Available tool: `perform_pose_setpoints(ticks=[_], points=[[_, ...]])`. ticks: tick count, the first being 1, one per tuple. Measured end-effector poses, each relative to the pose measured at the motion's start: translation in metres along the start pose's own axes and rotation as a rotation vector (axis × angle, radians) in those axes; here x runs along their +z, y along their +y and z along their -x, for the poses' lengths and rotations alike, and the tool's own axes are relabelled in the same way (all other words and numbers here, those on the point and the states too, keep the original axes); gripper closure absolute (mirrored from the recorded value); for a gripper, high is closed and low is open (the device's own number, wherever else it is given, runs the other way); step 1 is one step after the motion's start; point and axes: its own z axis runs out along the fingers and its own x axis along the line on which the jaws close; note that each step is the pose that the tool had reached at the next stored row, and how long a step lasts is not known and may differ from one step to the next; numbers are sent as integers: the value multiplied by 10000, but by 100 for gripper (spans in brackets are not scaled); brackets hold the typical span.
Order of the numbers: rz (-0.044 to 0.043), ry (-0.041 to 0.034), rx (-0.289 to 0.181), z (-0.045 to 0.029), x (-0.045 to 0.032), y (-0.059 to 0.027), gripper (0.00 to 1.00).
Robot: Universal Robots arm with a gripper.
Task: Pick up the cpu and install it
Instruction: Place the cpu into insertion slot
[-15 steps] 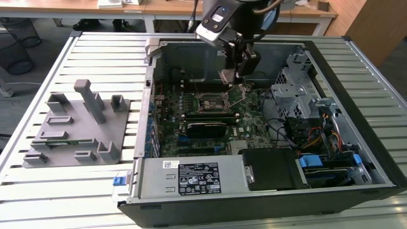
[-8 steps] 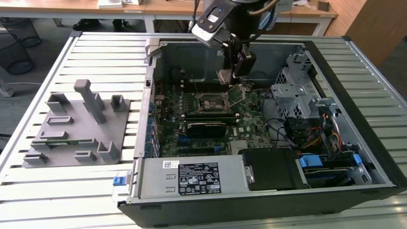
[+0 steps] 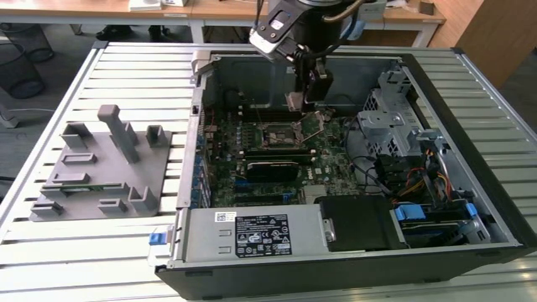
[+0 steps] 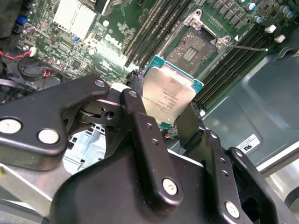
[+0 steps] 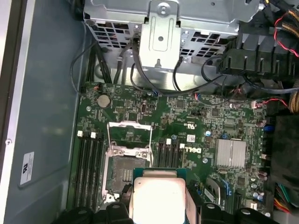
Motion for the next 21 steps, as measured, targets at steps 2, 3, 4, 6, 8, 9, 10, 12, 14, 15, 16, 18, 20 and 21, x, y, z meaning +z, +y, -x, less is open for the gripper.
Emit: perform_pose_setpoints(ticks=[2, 3, 4, 6, 8, 9, 10, 12, 14, 15, 16, 18, 20, 21], points=[[0, 0, 3, -24, 6, 1, 47], [0, 1, 6, -28, 12, 1, 47], [1, 2, 8, -31, 18, 1, 47], [0, 1, 9, -35, 36, -7, 47], [0, 0, 10, -39, 54, -17, 47], [-1, -1, 10, -40, 59, -19, 47], [0, 0, 11, -40, 64, -25, 47], [-1, 0, 14, -41, 78, -37, 47], [-1, -1, 14, -42, 102, -39, 47], [-2, -4, 14, -42, 109, -39, 47], [-3, -27, 14, -42, 112, -40, 47], [-2, -38, 13, -42, 125, -40, 47], [-1, -42, 13, -42, 137, -41, 47], [-2, -43, 14, -42, 144, -42, 47]])
